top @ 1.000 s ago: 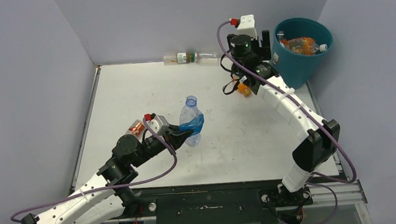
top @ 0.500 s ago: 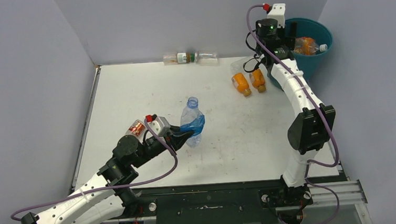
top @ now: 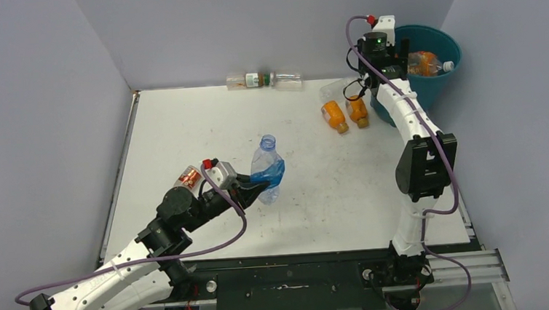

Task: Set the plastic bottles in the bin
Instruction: Move the trash bin to the corner of the board.

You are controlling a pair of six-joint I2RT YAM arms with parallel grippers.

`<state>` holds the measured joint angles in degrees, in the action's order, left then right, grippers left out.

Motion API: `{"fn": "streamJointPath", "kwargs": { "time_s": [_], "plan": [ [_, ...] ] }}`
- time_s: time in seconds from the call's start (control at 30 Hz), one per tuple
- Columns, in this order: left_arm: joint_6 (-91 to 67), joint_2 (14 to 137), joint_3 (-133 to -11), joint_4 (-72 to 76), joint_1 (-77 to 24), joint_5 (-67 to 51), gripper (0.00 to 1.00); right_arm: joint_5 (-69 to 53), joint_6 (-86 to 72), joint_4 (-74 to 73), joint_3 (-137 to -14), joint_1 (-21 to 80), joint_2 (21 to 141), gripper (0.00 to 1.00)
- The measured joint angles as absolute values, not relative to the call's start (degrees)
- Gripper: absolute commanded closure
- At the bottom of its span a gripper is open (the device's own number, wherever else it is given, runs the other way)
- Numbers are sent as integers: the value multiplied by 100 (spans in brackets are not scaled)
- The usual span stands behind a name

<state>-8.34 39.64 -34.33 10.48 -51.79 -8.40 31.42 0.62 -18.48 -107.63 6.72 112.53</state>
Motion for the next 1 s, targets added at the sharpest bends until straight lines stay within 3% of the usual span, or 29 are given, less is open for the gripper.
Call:
{"fn": "streamJointPath", "kwargs": {
  "time_s": [0.13, 0.5, 0.8, 1.0],
  "plan": [
    [-834, 3990, -3433, 1050, -5179, -882, 100, 3046, 82, -1839, -10763, 602, 11255, 41],
    [-834, 4014, -3433, 1050, -5179, -917, 100, 2880, 244, -1592, -10763, 528, 11319, 62],
    [-834, 4014, -3433, 1050, -5179, -923, 100, 2615, 172, -1551, -10763, 528, 11327, 66],
    [-834, 4014, -3433, 1050, -5179, -923, 100, 2346, 60, -1584, -10768, 528, 11327, 79]
  ]
}}
